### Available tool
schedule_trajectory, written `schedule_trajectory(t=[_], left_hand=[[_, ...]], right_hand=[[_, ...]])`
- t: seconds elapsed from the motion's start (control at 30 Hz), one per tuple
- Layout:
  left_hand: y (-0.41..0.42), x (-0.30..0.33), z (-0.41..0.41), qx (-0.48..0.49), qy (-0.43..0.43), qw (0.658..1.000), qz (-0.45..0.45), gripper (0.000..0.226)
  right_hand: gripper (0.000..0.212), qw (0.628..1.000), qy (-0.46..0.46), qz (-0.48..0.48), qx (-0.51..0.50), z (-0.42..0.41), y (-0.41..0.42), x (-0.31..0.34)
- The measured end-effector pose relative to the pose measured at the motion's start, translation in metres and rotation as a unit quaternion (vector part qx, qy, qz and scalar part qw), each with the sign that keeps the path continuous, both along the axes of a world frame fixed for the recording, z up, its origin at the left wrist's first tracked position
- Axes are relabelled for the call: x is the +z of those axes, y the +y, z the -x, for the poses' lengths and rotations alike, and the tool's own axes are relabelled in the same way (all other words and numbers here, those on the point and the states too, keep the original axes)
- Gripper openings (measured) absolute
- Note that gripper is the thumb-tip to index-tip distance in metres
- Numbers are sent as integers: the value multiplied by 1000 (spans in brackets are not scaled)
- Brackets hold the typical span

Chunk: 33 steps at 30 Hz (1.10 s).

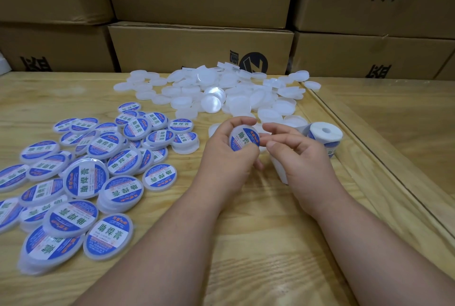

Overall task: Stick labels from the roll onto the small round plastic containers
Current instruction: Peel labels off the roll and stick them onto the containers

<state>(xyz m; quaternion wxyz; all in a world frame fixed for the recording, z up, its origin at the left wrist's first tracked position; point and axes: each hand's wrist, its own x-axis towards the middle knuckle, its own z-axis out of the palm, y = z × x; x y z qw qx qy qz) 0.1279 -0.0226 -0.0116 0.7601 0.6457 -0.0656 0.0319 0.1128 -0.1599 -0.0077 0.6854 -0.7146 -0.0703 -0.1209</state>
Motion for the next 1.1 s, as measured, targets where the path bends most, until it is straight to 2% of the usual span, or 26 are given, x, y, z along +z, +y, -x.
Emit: schedule_trajectory(t=[0.13, 0.27, 0.43, 0.63, 0.7, 0.77, 0.9, 1.0, 1.1], left_hand=[[2, -3, 0, 7, -15, 1000, -11, 41], [4, -4, -2, 0, -15, 1000, -25, 34], [5, 1, 1, 24, 4, 999, -36, 12], [6, 5, 2, 36, 36, 999, 15, 61], [5, 5, 1, 56, 53, 997, 31, 67], [4, 4, -1, 74, 71, 993, 50, 64], [9, 5, -9, 106, 106, 979, 139, 40], [17, 6, -17, 122, 145, 940, 285, 22], [22, 5, -21, 124, 155, 914, 355, 19]], right_hand=[[34, 1000, -17, -11, -10, 0, -1, 0], [35, 997, -46, -26, -64, -3, -5, 0], [30, 988, -61, -21, -142, -7, -8, -5], [27, 976, -8, 5, -220, -12, -13, -9], [26, 974, 0, 12, -227, -14, -14, -10], [26, 973, 5, 19, -229, -15, -14, -11], [25, 972, 14, 35, -231, -16, -15, -11], [26, 972, 21, 35, -232, -17, -16, -11], [25, 972, 18, 42, -229, -17, -16, -11]])
